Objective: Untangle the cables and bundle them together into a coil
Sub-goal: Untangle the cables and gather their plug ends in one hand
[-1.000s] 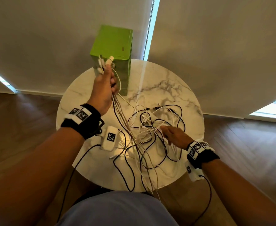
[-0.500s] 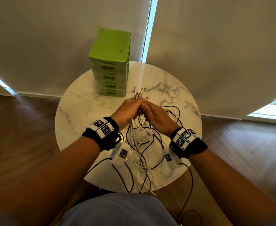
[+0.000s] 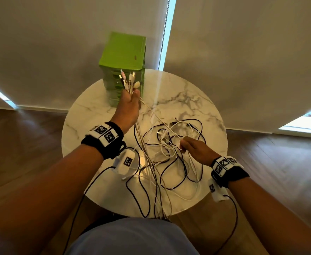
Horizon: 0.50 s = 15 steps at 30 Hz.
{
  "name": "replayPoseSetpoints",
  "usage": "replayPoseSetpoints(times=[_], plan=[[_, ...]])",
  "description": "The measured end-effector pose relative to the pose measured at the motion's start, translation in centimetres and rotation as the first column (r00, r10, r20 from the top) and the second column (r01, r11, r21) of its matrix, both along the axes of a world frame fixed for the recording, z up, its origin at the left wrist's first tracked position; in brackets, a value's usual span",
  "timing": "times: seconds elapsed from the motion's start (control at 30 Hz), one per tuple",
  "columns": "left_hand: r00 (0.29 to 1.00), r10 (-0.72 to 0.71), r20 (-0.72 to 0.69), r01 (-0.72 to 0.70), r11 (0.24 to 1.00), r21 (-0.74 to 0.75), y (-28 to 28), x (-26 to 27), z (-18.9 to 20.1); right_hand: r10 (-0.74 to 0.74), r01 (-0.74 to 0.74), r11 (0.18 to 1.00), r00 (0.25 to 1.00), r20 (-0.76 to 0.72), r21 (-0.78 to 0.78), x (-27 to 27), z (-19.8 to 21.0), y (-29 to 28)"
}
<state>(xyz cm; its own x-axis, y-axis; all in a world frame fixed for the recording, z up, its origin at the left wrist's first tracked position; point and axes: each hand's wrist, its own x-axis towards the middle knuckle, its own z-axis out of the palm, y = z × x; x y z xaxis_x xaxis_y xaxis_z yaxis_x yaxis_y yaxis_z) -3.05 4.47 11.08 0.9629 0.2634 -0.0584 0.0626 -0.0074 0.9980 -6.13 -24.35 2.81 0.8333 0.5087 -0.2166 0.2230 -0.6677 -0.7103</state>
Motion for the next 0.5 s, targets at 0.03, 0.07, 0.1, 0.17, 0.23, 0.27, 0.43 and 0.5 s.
replayPoseSetpoints(times=[0.03,0.07,0.1,0.17,0.23,0.27,0.43,0.5], plan=[[1.0,0.028,0.002,-0.028,1.0,-0.001,0.0,0.1,0.0,-0.002,0.002,0.999,1.0,0.004,-0.049,0.3,-0.1,-0.1],[0.998,0.058,0.003,-0.058,0.998,-0.008,0.2,0.2,0.1,-0.003,0.003,0.994,1.0,-0.003,-0.105,0.6,-0.2,-0.2],[0.996,0.086,0.014,-0.086,0.996,-0.017,0.3,0.3,0.2,-0.012,0.009,0.987,1.0,-0.015,-0.159,0.9,-0.2,-0.3],[0.991,0.12,0.055,-0.119,0.993,-0.023,0.7,0.5,0.6,-0.032,0.021,0.968,0.999,-0.042,-0.251,1.4,-0.1,-0.4],[0.987,0.127,0.1,-0.125,0.992,-0.025,1.3,0.6,0.8,-0.055,0.032,0.934,0.997,-0.054,-0.356,1.8,-0.1,-0.5],[0.985,0.116,0.124,-0.113,0.993,-0.031,1.5,0.7,0.8,-0.072,0.048,0.918,0.996,-0.046,-0.394,2.1,-0.2,-0.6],[0.994,-0.055,0.099,0.059,0.998,-0.032,0.6,-0.6,1.0,-0.226,0.231,0.971,0.972,0.065,-0.069,3.5,1.5,1.5],[0.989,-0.144,0.015,0.144,0.989,-0.014,-0.7,-1.5,0.2,-0.231,0.227,0.97,0.972,0.034,0.087,3.6,3.8,3.6]])
